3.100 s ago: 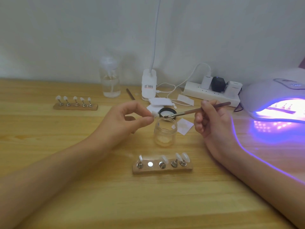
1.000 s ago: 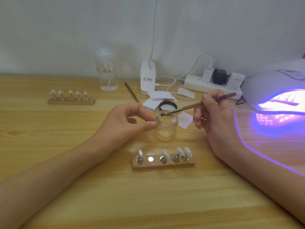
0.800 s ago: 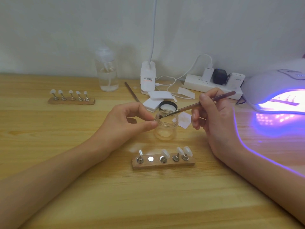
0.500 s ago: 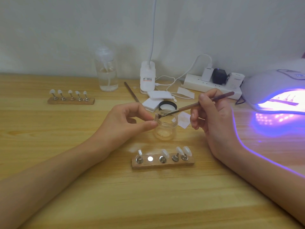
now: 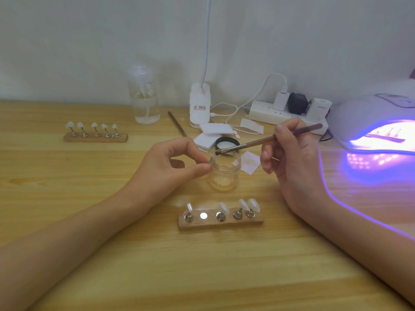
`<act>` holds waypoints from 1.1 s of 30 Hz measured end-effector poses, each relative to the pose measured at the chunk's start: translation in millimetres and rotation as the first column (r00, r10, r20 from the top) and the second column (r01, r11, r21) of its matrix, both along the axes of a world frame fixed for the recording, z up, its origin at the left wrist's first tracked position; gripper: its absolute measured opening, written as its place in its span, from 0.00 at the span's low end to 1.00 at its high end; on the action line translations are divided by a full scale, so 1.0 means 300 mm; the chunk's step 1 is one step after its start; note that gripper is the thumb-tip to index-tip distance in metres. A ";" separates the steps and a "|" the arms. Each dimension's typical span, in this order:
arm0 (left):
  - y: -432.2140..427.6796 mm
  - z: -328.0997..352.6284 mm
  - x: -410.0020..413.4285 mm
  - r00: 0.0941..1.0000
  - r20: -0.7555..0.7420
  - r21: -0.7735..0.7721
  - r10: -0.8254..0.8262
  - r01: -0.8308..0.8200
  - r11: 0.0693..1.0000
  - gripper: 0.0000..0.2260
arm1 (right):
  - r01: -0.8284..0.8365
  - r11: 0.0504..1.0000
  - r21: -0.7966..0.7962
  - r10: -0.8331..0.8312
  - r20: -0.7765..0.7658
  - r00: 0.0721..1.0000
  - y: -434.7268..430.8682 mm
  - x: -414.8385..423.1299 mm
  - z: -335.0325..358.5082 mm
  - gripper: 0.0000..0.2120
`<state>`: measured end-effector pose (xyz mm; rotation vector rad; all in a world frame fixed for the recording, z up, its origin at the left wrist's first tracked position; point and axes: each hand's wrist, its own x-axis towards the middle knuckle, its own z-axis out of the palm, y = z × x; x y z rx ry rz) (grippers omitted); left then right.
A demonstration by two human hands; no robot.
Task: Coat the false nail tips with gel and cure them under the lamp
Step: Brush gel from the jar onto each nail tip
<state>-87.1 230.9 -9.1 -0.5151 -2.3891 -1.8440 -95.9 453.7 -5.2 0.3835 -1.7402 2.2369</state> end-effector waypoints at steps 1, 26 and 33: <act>-0.001 -0.001 -0.001 1.000 0.000 -0.002 0.002 -0.002 1.000 0.06 | -0.020 1.000 0.002 0.020 -0.007 1.000 -0.003 0.000 0.000 0.08; -0.008 -0.013 -0.015 0.993 -0.113 -0.066 -0.015 0.008 0.998 0.06 | 0.022 0.999 0.027 -0.024 0.076 0.997 0.006 -0.013 -0.010 0.10; -0.006 -0.013 -0.015 0.992 -0.123 -0.064 -0.012 0.004 0.998 0.05 | -0.024 0.999 0.026 0.022 0.060 0.998 0.000 -0.014 -0.009 0.09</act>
